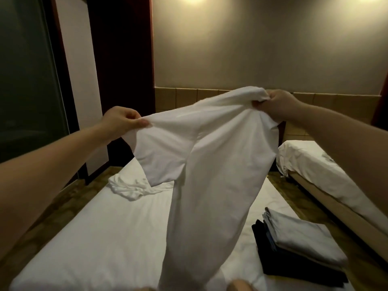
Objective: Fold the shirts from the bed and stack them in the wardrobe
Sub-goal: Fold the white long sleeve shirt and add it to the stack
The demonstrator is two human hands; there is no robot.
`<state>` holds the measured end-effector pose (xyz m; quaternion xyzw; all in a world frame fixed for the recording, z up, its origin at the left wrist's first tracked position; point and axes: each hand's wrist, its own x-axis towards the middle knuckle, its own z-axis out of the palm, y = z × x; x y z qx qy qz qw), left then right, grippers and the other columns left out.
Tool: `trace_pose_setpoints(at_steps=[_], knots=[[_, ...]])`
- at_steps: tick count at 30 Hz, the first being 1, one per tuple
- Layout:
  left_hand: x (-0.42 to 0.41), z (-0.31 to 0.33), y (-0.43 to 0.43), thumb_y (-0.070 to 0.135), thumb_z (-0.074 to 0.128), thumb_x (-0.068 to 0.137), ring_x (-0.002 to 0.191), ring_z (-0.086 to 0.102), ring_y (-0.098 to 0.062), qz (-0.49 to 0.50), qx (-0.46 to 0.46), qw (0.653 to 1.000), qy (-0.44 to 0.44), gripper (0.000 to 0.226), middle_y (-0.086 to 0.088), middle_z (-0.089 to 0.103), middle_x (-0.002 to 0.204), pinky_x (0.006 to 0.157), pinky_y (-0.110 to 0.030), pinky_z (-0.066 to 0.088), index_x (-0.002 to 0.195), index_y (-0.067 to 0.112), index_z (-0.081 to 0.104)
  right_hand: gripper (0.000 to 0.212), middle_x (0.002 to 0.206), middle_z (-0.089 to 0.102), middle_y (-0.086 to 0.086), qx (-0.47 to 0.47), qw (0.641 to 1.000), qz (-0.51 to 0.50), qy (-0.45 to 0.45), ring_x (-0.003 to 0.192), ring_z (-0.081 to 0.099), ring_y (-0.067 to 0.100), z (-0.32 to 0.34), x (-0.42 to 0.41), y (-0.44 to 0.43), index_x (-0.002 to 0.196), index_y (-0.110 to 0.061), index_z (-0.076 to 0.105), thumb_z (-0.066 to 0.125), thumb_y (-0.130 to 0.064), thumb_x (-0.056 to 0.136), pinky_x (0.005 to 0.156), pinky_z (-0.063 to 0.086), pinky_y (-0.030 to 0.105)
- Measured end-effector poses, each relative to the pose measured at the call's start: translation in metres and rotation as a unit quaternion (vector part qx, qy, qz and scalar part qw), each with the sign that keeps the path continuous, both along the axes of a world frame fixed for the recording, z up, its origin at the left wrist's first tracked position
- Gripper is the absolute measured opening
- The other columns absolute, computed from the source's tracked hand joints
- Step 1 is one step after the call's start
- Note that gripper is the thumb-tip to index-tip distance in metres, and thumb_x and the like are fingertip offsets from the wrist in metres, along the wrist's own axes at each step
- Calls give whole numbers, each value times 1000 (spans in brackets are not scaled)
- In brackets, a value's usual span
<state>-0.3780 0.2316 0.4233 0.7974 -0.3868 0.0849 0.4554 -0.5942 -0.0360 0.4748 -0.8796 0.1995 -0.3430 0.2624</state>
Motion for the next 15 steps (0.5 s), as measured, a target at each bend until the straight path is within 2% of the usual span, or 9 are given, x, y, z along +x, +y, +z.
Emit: trace_pose_setpoints(at_steps=[3,5,8,10,12,15], knots=[[-4,2,8,26,66,83,76,51,-16,1,-22,1000,13,13,-4,57,80,65,-23,40,77,15,63,24,94,57,5,15,999,15,-29,64,49,4,2,-5,4,112,-5,64,59,-16,91,51,41,9],[-7,4,10,23,66,83,80,52,-18,4,-36,999,23,9,-1,56,81,68,-24,42,77,18,62,26,94,57,5,2,999,17,-27,63,46,0,4,-8,8,112,-4,64,61,-15,90,50,38,7],[-9,2,12,25,67,83,86,52,-21,38,-50,998,9,10,2,56,79,69,-28,44,75,23,61,26,95,57,5,-8,999,17,-37,69,52,6,7,-15,15,113,-6,65,62,-15,88,51,39,8],[-11,2,14,27,68,82,82,52,-21,66,-51,996,-12,10,2,55,76,69,-30,45,76,23,60,28,94,59,5,-7,999,22,-44,78,55,11,9,-20,19,114,-7,65,64,-14,87,54,43,11],[-14,5,15,26,67,83,71,53,-19,59,-60,996,-15,9,0,55,74,61,-25,47,79,21,60,27,84,62,3,1,998,40,-42,63,59,3,13,-28,23,113,-11,64,65,-14,86,51,44,10],[-18,11,15,22,62,88,65,59,-11,27,-102,994,16,10,-2,60,76,45,-11,47,79,20,58,24,55,63,-15,45,994,69,-72,41,53,-9,19,-37,25,109,-14,60,64,-11,86,41,40,5]])
